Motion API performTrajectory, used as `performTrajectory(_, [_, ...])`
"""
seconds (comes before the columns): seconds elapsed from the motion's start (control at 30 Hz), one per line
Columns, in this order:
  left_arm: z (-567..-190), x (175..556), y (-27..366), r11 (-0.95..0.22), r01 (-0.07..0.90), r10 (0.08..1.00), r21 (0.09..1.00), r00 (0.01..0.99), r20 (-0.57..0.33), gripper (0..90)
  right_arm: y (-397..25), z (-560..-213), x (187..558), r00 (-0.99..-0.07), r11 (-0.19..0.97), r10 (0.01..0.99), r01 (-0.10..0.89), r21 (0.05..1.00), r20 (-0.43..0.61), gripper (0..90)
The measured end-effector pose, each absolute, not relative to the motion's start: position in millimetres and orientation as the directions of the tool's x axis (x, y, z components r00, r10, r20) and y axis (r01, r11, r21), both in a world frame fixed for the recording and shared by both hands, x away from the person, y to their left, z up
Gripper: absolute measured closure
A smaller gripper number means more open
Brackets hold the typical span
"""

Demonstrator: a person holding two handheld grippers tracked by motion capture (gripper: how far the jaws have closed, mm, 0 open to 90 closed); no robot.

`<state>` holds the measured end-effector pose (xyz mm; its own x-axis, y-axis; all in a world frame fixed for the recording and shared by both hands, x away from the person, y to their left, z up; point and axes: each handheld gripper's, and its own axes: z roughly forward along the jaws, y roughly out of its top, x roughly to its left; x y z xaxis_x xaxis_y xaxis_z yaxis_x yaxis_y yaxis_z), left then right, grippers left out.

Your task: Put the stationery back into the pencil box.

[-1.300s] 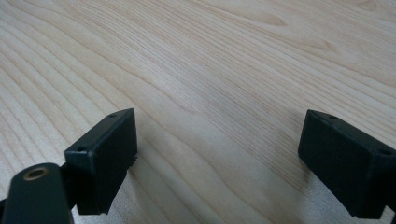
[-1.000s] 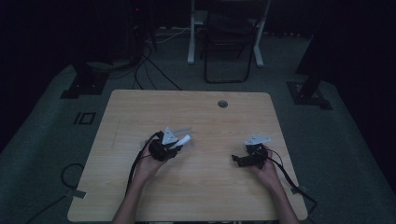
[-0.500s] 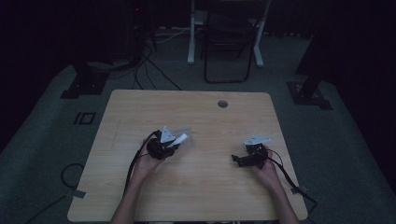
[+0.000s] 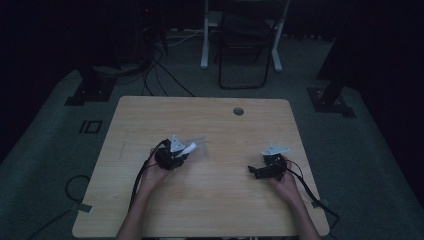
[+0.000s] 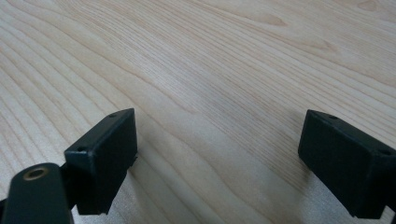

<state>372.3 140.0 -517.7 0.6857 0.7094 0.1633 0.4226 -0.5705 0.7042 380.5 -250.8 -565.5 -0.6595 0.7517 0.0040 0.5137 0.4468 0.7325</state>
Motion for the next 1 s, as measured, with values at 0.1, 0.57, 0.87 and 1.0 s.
performTrajectory(0.1, [-519.3, 373.0, 141.6, -0.573, 0.426, 0.712, 0.7, 0.682, 0.168, 70.6, -250.8, -565.5, 380.5, -0.66, 0.447, 0.752, 0.514, 0.733, 0.004, 11.6])
performTrajectory(0.57, [-527.3, 380.0, 144.6, -0.578, 0.462, 0.728, 0.672, 0.665, 0.168, 70.6, -250.7, -565.5, 380.5, -0.659, 0.446, 0.752, 0.514, 0.733, 0.004, 11.6])
performTrajectory(0.87, [-534.2, 383.2, 145.9, -0.582, 0.483, 0.733, 0.654, 0.659, 0.166, 70.5, -250.8, -565.5, 380.5, -0.659, 0.446, 0.752, 0.514, 0.733, 0.004, 11.6])
performTrajectory(1.0, [-537.0, 383.9, 146.4, -0.576, 0.494, 0.739, 0.651, 0.655, 0.157, 70.4, -250.7, -565.5, 380.5, -0.659, 0.446, 0.752, 0.514, 0.733, 0.005, 11.6])
